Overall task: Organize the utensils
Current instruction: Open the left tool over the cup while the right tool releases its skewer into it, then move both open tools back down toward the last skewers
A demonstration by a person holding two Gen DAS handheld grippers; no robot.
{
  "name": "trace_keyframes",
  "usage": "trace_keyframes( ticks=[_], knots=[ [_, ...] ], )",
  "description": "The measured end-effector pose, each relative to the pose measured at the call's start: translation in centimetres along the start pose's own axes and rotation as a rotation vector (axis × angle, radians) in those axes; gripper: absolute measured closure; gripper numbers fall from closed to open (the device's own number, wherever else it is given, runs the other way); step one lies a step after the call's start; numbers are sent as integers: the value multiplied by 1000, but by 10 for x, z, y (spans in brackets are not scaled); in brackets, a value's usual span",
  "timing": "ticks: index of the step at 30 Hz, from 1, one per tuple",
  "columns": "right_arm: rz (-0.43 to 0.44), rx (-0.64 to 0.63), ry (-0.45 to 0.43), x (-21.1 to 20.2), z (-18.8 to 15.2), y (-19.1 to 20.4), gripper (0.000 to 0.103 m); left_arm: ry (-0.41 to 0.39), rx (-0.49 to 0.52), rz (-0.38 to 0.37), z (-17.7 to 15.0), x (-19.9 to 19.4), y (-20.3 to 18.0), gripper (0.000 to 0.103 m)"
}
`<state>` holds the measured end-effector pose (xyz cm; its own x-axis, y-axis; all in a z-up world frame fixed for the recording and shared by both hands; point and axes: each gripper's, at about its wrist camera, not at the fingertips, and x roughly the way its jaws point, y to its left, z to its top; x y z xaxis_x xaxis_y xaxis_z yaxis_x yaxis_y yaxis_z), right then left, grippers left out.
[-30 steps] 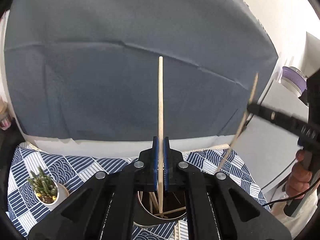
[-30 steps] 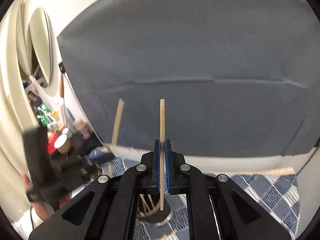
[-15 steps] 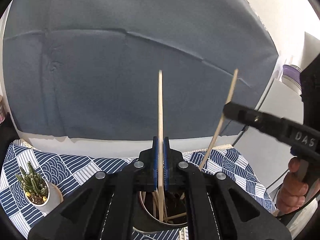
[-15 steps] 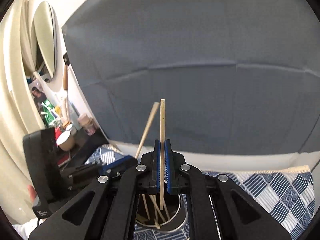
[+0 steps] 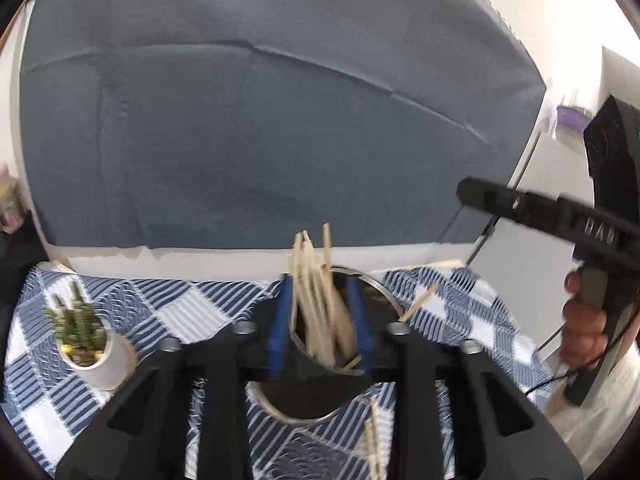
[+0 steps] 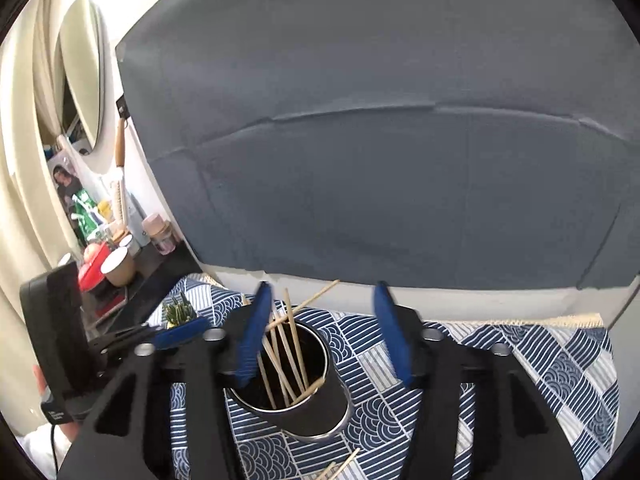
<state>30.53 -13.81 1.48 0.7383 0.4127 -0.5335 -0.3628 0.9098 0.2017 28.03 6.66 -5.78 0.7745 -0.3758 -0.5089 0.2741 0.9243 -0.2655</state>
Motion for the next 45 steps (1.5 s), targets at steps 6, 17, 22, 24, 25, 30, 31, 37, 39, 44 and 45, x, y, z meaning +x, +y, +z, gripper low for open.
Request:
trace_keyframes(
  ticks=[6, 17, 22, 24, 25, 30, 31, 37, 39, 44, 45],
  knots=[
    [-28, 63, 4, 1, -6, -18, 24, -1, -9, 35, -6, -16, 10, 45],
    [50, 192, 86, 22, -10, -71, 18, 102, -238, -96, 30, 5, 63, 13],
    [54, 244, 142, 44, -18, -93, 18, 199, -329, -144, 53, 52, 82, 12],
    [36, 220, 166, 51, -22, -93, 18, 228, -354, -157, 59, 73, 87, 12],
    [30, 211, 176, 54, -24, -94, 18, 237, -357, -159, 61, 79, 88, 12],
    [28, 223, 210, 71, -33, -103, 18, 311, -435, -191, 62, 122, 97, 25],
    [34, 232, 214, 74, -34, -106, 18, 333, -456, -192, 60, 131, 98, 27],
    [79, 260, 231, 84, -35, -113, 45, 403, -495, -229, 56, 159, 98, 59],
    [71, 249, 245, 87, -36, -112, 69, 410, -510, -258, 57, 163, 96, 76],
    [21, 202, 260, 89, -42, -108, 96, 414, -514, -259, 61, 165, 94, 90],
    [16, 194, 260, 87, -44, -107, 97, 407, -497, -249, 64, 161, 92, 91]
  ],
)
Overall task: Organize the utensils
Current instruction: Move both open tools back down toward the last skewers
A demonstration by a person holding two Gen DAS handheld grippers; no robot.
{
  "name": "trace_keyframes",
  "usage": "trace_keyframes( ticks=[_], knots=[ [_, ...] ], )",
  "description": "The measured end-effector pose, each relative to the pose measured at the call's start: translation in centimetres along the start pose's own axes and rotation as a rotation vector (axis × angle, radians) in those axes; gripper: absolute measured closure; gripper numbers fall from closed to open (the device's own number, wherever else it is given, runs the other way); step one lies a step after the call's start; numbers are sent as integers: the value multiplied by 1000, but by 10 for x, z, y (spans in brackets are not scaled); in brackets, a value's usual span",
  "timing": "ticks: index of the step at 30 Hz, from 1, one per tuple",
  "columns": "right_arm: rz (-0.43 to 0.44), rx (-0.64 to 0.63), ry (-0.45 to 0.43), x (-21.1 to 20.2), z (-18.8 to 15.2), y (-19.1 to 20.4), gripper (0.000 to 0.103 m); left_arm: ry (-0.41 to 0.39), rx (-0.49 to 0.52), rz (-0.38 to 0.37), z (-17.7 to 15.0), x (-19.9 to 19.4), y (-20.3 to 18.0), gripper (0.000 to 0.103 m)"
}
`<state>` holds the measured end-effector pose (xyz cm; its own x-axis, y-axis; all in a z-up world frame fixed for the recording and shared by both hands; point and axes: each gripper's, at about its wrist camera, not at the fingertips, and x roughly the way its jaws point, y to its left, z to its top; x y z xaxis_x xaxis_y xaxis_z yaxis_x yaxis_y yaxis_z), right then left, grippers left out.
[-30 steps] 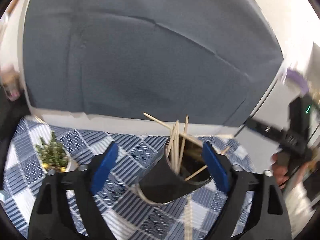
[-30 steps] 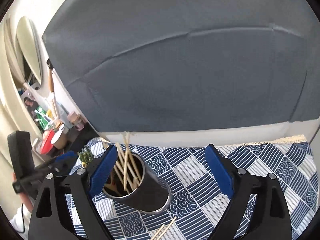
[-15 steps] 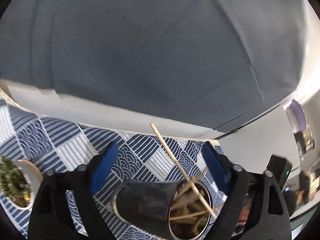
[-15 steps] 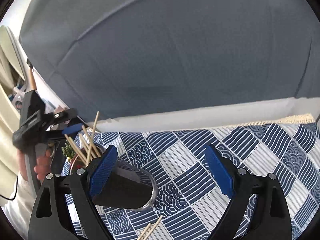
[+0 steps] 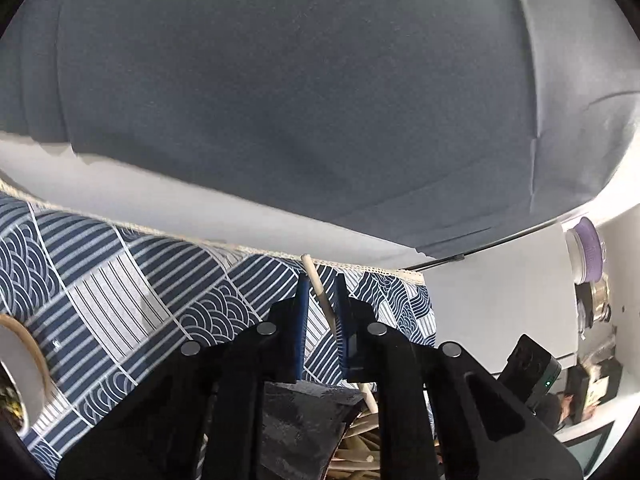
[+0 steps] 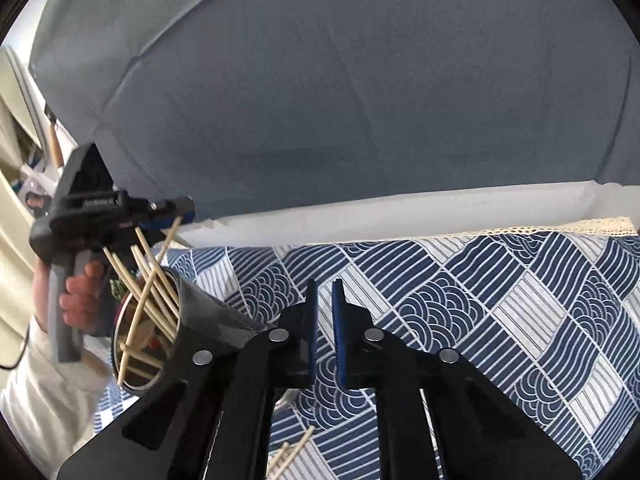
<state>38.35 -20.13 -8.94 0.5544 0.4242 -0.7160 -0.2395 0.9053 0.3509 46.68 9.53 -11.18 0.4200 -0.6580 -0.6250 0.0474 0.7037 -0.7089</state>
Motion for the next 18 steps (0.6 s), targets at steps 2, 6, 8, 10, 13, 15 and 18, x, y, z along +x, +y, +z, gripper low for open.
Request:
trace_keyframes(
  ticks=[2, 6, 8, 10, 13, 15, 18],
  knots=[
    [-12, -11, -3, -3, -3, 1, 98, -10, 19, 15, 3, -8, -3, 92],
    [-32, -16, -28, -17, -3, 3, 99, -65, 62, 79, 10, -32, -16, 95],
    [-34, -20, -49, -25, -1, 5, 99, -93, 114, 111, 7, -48, -30, 95],
    [-35, -35, -76, -38, -3, 11, 99, -128, 174, 132, -1, -60, -44, 96],
    [-25, -70, -92, -54, -8, 21, 94, -202, 295, 199, -20, -77, -68, 96],
    [-26, -84, -76, -59, -12, 25, 65, -219, 332, 194, -30, -87, -78, 85],
    [-40, -74, -95, -68, -20, 29, 30, -237, 351, 186, -43, -101, -86, 51]
  ],
)
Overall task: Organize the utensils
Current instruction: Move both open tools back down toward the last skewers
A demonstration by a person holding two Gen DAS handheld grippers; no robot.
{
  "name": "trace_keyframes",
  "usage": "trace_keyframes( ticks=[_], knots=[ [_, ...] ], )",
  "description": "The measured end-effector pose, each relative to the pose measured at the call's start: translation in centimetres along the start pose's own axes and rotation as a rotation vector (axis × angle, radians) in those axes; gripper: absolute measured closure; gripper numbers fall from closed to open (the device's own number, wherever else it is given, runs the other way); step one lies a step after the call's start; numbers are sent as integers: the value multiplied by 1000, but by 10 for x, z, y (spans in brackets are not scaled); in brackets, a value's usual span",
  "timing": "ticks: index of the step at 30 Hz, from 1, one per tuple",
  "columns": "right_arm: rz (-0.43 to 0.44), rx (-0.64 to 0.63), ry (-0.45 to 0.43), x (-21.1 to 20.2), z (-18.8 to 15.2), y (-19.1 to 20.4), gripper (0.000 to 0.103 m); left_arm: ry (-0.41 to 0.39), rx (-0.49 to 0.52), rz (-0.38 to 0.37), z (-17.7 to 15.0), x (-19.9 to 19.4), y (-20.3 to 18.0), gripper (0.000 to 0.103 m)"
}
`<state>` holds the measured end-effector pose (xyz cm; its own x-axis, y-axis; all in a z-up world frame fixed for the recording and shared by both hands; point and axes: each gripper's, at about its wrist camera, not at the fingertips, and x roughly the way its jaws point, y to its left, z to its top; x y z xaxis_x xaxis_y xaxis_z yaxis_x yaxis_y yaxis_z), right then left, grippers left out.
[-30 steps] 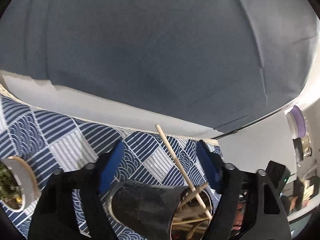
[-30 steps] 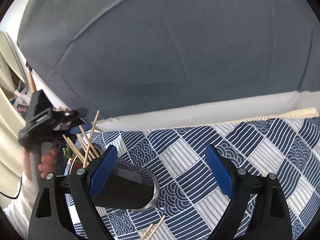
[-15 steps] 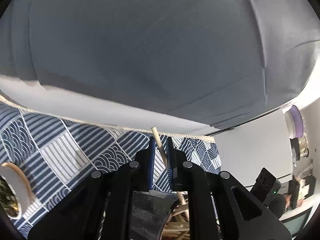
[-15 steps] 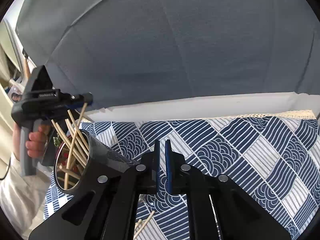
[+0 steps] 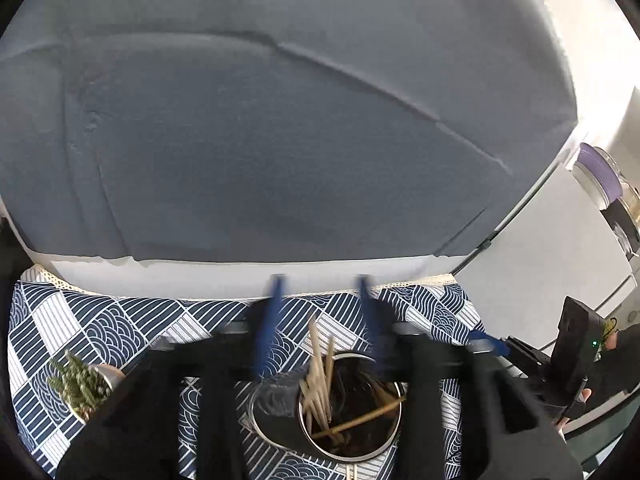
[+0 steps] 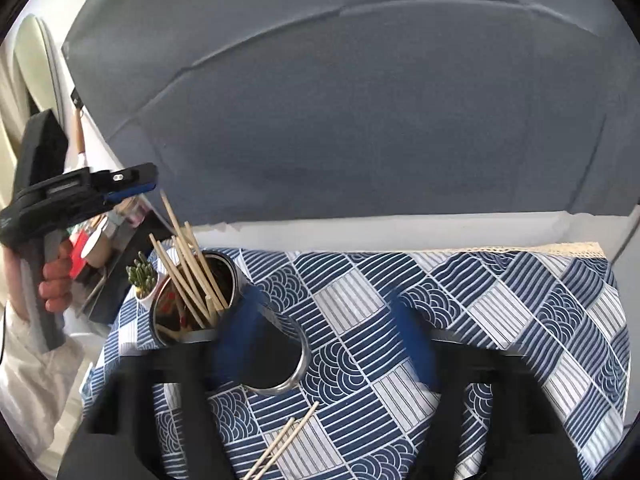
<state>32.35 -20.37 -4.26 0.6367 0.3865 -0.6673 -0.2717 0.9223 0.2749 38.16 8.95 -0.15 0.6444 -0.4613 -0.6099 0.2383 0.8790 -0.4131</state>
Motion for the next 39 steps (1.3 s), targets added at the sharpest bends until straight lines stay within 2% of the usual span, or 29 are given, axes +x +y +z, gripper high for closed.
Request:
trace_keyframes(
  ticks=[1, 3, 5, 6, 9, 12, 19, 22, 26, 31, 35, 39],
  knots=[
    [13, 6, 4, -3, -3, 1, 28, -8, 7, 4, -2, -5, -2, 50],
    [9, 16, 25, -5, -8, 1, 25, -16, -7, 6, -6, -17, -5, 33],
    [-32, 11, 40, -7, -15, 3, 17, -31, -23, -10, -14, -26, -5, 23],
    [-59, 10, 54, -8, -20, 4, 17, -34, -33, -14, -19, -32, -5, 17],
    [-88, 10, 99, -7, -36, 8, 17, -29, -27, 11, -37, -43, -6, 12],
    [-120, 18, 147, 0, -55, 10, 16, 9, -11, 35, -62, -49, -4, 11],
    [-93, 62, 309, 33, -99, 14, 15, 103, 45, 82, -122, -35, -6, 9],
    [-110, 81, 363, 50, -112, 16, 15, 143, 69, 102, -147, -28, -1, 8],
    [-124, 87, 439, 73, -133, 19, 15, 191, 51, 107, -177, -16, 10, 8],
    [-159, 75, 492, 90, -155, 22, 15, 267, 4, 118, -210, 3, 28, 8],
    [-170, 51, 516, 99, -169, 27, 15, 311, 11, 140, -228, 13, 33, 8],
    [-212, -4, 507, 103, -176, 38, 15, 344, -5, 138, -238, 23, 35, 8]
  ],
)
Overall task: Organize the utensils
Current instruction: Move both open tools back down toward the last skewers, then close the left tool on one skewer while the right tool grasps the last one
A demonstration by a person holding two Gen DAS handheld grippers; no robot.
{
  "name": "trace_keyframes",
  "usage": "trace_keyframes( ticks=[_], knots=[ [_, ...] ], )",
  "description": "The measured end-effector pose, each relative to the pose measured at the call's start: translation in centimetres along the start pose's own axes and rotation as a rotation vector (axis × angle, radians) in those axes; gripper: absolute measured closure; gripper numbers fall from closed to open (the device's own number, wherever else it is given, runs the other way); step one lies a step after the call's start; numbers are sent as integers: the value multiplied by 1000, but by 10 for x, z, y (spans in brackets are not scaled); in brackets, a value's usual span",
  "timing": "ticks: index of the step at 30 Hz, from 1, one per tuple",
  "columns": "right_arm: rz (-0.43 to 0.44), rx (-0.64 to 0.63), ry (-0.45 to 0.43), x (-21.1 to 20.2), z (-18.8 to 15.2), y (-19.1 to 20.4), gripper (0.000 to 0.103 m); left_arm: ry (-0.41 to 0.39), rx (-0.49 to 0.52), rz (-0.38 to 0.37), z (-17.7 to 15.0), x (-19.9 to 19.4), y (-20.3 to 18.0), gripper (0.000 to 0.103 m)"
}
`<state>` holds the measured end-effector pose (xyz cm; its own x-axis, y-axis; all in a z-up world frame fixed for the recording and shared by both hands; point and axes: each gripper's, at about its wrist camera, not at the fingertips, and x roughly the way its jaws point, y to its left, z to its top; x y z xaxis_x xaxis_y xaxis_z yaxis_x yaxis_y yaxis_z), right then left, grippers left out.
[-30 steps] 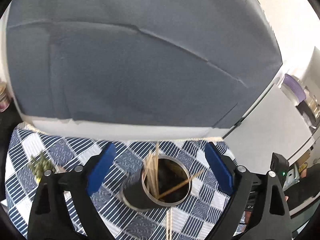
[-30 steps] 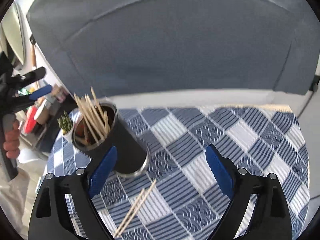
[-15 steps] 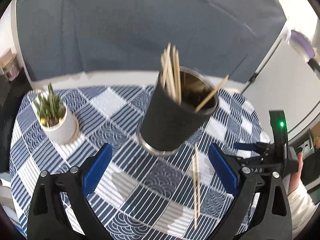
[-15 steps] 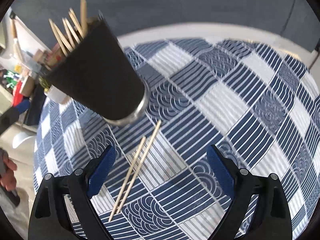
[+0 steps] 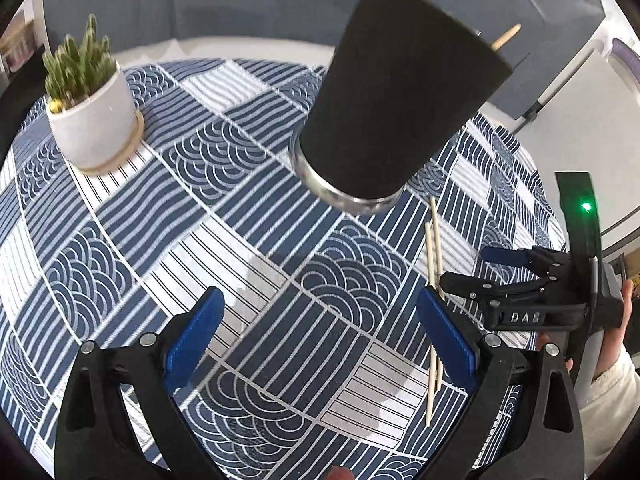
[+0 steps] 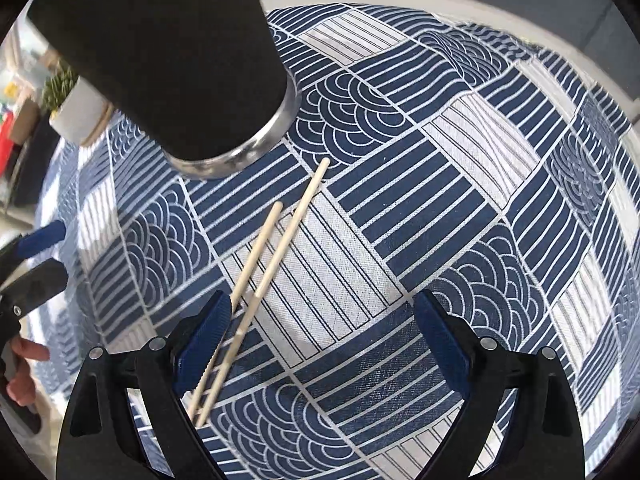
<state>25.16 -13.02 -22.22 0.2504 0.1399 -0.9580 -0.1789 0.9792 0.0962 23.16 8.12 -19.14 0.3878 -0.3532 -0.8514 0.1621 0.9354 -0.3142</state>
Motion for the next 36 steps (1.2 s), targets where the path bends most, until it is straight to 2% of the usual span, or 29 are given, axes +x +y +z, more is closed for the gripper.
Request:
trace_keyframes(
  ticks=[3, 8, 14, 19, 22, 26, 27, 29, 30, 31, 32, 34, 36],
  knots=[
    [-76, -74, -3, 5, -6, 16, 14, 29, -10, -8, -2, 11, -2, 8],
    [-72, -82, -6, 4, -13, 17, 10, 61, -2, -24, -3, 21, -13, 8],
    [-64, -97, 13, -1, -27, -1, 7, 101, 32, -45, -10, 36, -38, 8],
    [-69, -71, 33, -9, -42, -32, 7, 122, 76, -44, -14, 45, -59, 8],
    [-77, -52, 28, -15, -50, -51, 8, 132, 103, -15, -16, 52, -69, 8],
    [-91, -36, 7, -22, -60, -66, 10, 138, 178, 88, -17, 61, -85, 8],
    [-86, -31, 2, -21, -62, -74, 14, 148, 199, 126, -18, 65, -89, 8],
    [-81, -41, -17, -28, -66, -74, 34, 161, 250, 191, -20, 72, -98, 8],
    [-75, -58, -24, -34, -69, -77, 49, 161, 283, 225, -23, 75, -103, 6],
    [-71, -69, -25, -37, -70, -76, 65, 154, 283, 226, -24, 74, -103, 6],
    [-67, -86, -28, -40, -72, -74, 73, 151, 261, 223, -24, 74, -101, 8],
    [-69, -107, -31, -43, -73, -73, 88, 139, 236, 237, -22, 70, -98, 16],
    [-77, -109, -29, -43, -74, -68, 94, 124, 221, 243, -21, 63, -92, 37]
  ],
)
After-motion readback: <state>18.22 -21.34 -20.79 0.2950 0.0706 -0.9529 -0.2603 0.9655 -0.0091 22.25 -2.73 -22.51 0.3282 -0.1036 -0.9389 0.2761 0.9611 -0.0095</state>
